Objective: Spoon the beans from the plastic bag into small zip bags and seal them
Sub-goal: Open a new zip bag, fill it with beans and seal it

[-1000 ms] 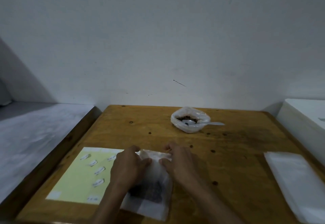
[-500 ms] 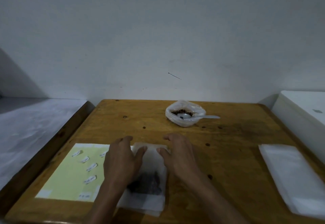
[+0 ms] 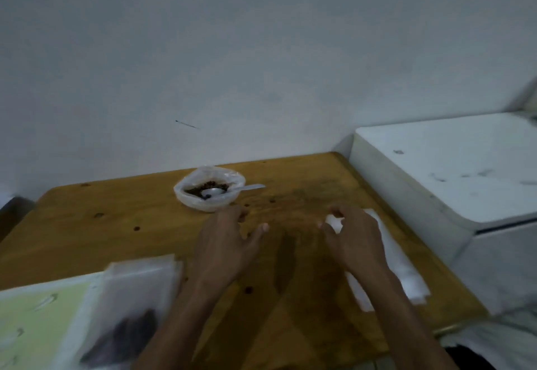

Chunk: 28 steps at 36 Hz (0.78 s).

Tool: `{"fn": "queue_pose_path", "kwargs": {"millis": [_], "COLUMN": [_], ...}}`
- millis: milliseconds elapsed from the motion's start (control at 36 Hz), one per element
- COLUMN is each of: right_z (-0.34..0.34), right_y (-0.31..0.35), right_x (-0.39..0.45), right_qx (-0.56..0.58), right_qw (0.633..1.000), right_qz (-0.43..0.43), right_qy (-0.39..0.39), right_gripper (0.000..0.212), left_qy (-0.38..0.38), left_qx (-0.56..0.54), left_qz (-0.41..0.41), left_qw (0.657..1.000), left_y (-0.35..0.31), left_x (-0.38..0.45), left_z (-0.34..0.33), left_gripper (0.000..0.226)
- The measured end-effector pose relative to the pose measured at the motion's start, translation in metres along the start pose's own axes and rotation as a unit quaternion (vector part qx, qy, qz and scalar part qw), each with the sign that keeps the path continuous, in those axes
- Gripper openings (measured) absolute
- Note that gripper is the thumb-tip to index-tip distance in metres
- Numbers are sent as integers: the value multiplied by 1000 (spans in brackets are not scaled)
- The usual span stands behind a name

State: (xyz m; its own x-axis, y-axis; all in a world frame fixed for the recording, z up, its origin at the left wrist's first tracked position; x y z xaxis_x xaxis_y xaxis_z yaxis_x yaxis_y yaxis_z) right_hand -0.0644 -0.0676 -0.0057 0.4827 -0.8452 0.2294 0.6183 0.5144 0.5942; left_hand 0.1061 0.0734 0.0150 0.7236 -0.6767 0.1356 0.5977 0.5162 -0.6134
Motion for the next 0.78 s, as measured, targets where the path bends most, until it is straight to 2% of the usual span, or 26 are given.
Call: {"fn": "queue_pose_path", "kwargs": {"millis": [111, 194, 222, 278, 417, 556, 611, 694, 778], "right_z": [20, 24, 23, 20, 12, 20, 26, 37, 53], "right_y": [-44, -67, -72, -79, -85, -80, -76, -69, -58], "right_x": [-2, -3, -2, -2, 0, 5, 8, 13, 15], "right_qx": [-73, -82, -75, -56, 7, 54, 88, 144, 225], "right_qw": [996, 993, 993, 995, 995, 986, 980, 968, 949], "right_qz": [-55, -88, -88, -84, -79, -84, -88, -75, -62], "right_qy": [-23, -12, -10, -23, -68, -133, -157, -191, -210], "right_gripper": [48, 61, 63, 61, 56, 55, 53, 48, 47], "left_qy": [81, 125, 128, 135, 122, 85, 81, 93, 124], "left_qx": [-14, -8, -10, -6, 11, -20, -57, -186, -362], "left_qz": [5, -3, -8, -14, -5, 10, 12, 49, 117], "left_qw": [997, 992, 992, 991, 992, 996, 995, 977, 917], "left_y": [-36, -58, -66, -76, -86, -86, -88, -95, -104], "left_x": [9, 14, 14, 16, 19, 22, 23, 22, 22], "left_z": [-50, -86, -94, -113, -134, -134, -131, -119, -101], "left_gripper": [50, 22, 23, 40, 18, 25, 23, 13, 6]}}
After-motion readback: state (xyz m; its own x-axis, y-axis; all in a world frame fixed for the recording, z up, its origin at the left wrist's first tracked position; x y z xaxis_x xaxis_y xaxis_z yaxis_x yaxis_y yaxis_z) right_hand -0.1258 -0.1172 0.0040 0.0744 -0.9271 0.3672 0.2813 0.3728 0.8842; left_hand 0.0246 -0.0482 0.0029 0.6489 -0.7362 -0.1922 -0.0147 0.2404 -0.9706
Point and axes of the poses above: each hand's wrist, its own x-axis towards the middle knuckle, its own z-axis out of the back of the hand, y = z × x, the point moved 3 cm from there along x, towards the middle knuckle, and after that the axes turned 8 degrees about z, right-handed, at the moved point
